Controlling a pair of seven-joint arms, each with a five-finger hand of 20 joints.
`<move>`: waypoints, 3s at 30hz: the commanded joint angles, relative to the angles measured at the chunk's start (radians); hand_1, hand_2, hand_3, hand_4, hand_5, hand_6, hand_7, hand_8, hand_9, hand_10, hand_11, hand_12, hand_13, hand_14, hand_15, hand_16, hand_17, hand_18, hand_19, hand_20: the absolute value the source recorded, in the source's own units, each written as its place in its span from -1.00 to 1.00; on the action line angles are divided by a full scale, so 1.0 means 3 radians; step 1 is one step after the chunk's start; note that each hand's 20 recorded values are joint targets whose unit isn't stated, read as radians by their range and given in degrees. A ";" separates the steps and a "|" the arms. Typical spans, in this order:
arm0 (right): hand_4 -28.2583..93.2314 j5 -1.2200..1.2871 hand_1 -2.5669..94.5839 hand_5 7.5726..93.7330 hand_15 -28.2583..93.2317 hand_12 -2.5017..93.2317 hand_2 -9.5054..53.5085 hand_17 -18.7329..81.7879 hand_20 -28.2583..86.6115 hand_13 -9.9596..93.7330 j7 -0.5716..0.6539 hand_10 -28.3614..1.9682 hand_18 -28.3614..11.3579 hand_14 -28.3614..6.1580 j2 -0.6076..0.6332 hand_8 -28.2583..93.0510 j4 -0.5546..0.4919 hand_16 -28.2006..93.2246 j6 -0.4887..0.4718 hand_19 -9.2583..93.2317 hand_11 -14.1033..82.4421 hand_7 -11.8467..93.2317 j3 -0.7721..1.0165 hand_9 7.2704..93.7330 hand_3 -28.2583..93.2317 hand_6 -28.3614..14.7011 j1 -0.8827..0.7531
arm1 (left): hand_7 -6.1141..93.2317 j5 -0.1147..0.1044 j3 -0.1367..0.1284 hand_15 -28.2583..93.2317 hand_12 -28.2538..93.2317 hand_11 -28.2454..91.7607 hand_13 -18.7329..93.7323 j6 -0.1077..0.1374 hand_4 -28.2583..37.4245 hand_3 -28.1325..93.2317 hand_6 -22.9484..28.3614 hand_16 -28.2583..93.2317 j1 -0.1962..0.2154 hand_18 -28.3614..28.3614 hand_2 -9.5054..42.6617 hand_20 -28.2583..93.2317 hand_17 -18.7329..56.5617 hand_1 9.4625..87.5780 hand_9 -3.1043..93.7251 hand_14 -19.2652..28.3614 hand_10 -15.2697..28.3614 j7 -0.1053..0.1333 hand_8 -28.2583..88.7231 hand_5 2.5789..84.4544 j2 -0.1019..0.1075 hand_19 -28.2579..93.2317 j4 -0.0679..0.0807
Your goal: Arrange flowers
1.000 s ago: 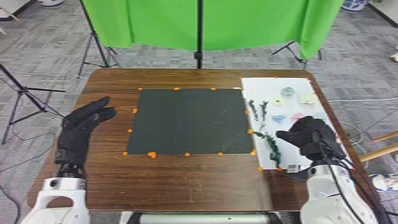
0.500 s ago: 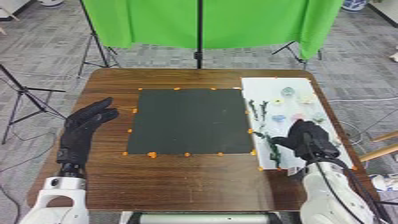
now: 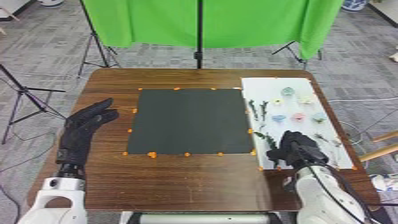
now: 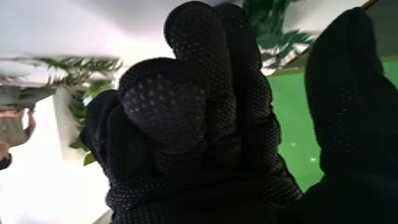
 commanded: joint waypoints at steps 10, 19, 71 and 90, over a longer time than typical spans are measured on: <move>0.16 0.0107 0.83 0.71 0.44 -0.18 -1.00 0.66 0.48 0.97 0.0008 0.01 -0.30 0.56 -0.0024 -0.15 0.0221 0.09 0.0010 1.00 0.10 -0.15 -0.0251 0.85 -0.99 0.23 0.0055 | -0.65 -0.0006 -0.0015 -0.19 -0.34 -0.21 0.08 -0.0103 -0.62 0.56 0.07 -0.53 0.0040 0.50 -0.87 -0.20 -0.26 -0.52 0.11 0.63 0.39 -0.0099 -0.62 0.19 -0.0031 -0.30 -0.0047; 0.29 0.0572 0.85 0.71 0.49 -0.12 -1.00 0.69 0.57 0.99 -0.0048 0.05 -0.34 0.61 0.0032 -0.15 -0.0077 0.11 0.0445 1.00 0.16 -0.09 0.0204 0.86 -1.00 0.23 0.0059 | -0.65 -0.0075 -0.0037 -0.19 -0.34 -0.21 0.08 -0.0083 -0.62 0.56 0.07 -0.52 0.0058 0.50 -0.87 -0.20 -0.27 -0.52 0.11 0.63 0.39 -0.0094 -0.62 0.19 -0.0016 -0.30 -0.0050; 0.33 0.2378 0.86 0.70 0.50 -0.16 -1.00 0.71 0.59 1.00 -0.0713 0.04 -0.34 0.62 -0.1143 -0.18 0.1410 0.09 0.1802 1.00 0.19 -0.04 -0.2762 0.85 -1.00 0.18 0.2840 | -0.64 -0.0496 0.0128 -0.20 -0.34 -0.22 0.08 0.0033 -0.69 0.60 0.06 -0.52 -0.0249 0.50 -0.83 -0.21 -0.27 -0.62 0.10 0.62 0.39 -0.0115 -0.62 0.19 0.0580 -0.32 0.0676; 0.25 0.2288 0.87 0.71 0.42 -0.22 -1.00 0.72 0.42 1.00 -0.0747 0.08 -0.25 0.58 -0.1368 -0.21 0.1619 0.01 0.1746 1.00 0.05 -0.10 -0.2606 0.90 -1.00 0.20 0.2525 | -0.64 -0.0450 0.0172 -0.21 -0.34 -0.22 0.08 0.0008 -0.69 0.60 0.06 -0.52 -0.0284 0.50 -0.83 -0.20 -0.27 -0.62 0.10 0.62 0.39 -0.0032 -0.62 0.19 0.0408 -0.33 0.0655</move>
